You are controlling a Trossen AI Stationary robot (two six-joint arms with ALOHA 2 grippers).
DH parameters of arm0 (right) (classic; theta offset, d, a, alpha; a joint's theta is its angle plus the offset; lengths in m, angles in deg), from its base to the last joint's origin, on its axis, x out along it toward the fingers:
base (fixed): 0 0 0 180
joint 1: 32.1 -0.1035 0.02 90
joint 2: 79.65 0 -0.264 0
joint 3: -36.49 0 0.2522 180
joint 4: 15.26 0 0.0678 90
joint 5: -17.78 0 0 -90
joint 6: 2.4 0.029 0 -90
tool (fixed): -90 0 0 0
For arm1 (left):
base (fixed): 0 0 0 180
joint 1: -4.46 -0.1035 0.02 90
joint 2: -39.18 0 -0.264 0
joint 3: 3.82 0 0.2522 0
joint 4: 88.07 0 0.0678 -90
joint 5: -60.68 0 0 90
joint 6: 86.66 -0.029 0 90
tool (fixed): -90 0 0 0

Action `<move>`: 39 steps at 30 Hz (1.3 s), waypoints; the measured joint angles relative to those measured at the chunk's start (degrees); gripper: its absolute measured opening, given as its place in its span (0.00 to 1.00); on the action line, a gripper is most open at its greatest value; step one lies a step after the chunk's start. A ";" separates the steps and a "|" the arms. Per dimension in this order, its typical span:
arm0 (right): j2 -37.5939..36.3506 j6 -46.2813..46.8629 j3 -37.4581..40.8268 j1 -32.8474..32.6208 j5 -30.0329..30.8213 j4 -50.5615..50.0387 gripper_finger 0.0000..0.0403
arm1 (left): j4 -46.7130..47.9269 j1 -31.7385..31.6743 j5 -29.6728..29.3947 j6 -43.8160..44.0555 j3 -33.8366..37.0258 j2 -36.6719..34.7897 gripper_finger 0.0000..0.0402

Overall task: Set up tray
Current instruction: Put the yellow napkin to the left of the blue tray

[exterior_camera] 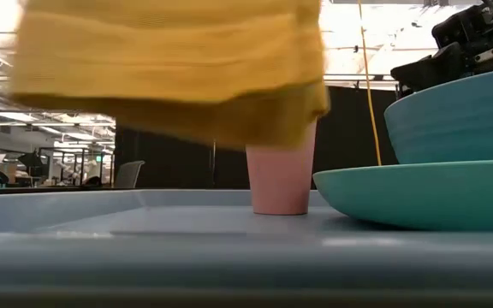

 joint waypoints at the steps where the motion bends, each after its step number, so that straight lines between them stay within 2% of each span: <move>1: 0.00 0.00 0.00 0.00 -0.04 0.00 0.00 | 3.13 0.11 -0.02 1.41 -1.06 0.08 0.01; 6: 0.00 0.00 0.00 0.00 -0.04 0.67 0.00 | 10.75 0.38 -0.72 7.92 -0.50 -0.05 0.01; 12: 0.00 0.02 0.00 0.00 -0.04 2.12 0.00 | 11.36 0.34 -0.60 10.69 4.57 0.08 0.01; 22: 0.02 0.06 0.00 0.00 -0.06 1.89 0.00 | 17.78 -0.48 -0.56 10.37 5.26 0.06 0.01; 33: 0.00 0.02 0.00 -0.02 -0.06 1.66 0.00 | 26.55 -4.11 -0.27 8.94 5.26 0.51 0.01; 39: 0.02 0.02 0.00 -0.02 -0.04 1.66 0.00 | 27.88 -7.99 5.78 5.21 5.31 4.48 0.01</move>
